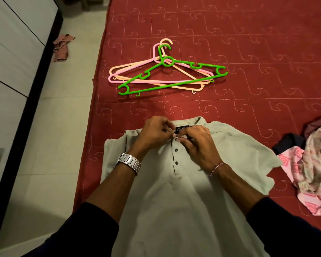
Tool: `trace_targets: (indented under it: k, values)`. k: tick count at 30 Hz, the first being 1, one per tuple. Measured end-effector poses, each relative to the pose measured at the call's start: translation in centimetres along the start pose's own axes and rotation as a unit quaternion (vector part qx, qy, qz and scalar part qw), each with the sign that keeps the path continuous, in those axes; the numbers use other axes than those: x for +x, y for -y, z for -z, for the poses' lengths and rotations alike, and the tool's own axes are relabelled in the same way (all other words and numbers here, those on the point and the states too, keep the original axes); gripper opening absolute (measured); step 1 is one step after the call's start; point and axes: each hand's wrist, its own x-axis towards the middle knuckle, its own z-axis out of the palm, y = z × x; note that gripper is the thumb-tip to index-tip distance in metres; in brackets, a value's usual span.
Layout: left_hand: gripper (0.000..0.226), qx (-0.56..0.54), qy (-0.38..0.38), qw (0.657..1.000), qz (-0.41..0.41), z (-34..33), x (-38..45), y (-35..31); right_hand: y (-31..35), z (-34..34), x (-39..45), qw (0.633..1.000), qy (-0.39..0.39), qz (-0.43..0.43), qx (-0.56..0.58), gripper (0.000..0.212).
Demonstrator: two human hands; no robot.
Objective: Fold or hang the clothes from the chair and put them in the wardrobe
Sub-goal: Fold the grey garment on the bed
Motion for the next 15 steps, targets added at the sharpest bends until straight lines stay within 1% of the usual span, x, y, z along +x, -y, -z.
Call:
trace_targets:
  k: [4, 8, 11, 15]
  values:
    - [0.021, 0.01, 0.019, 1.0, 0.0, 0.0, 0.0, -0.1, -0.1, 0.1, 0.7, 0.999, 0.031, -0.032, -0.013, 0.022]
    - [0.023, 0.013, 0.029, 0.999, 0.005, 0.2, 0.1, -0.1, 0.2, 0.5, 1.2, 0.998, 0.043, -0.035, -0.027, 0.021]
    - [0.021, 0.016, 0.038, 0.999, 0.006, 0.3, 0.3, -0.2, 0.5, 0.6, 1.5, 0.997, 0.048, -0.058, -0.034, 0.02]
    - [0.018, 0.024, 0.041, 0.999, 0.021, 0.3, 0.8, -0.2, 0.9, 0.2, 1.7, 0.992, 0.056, -0.08, -0.074, 0.019]
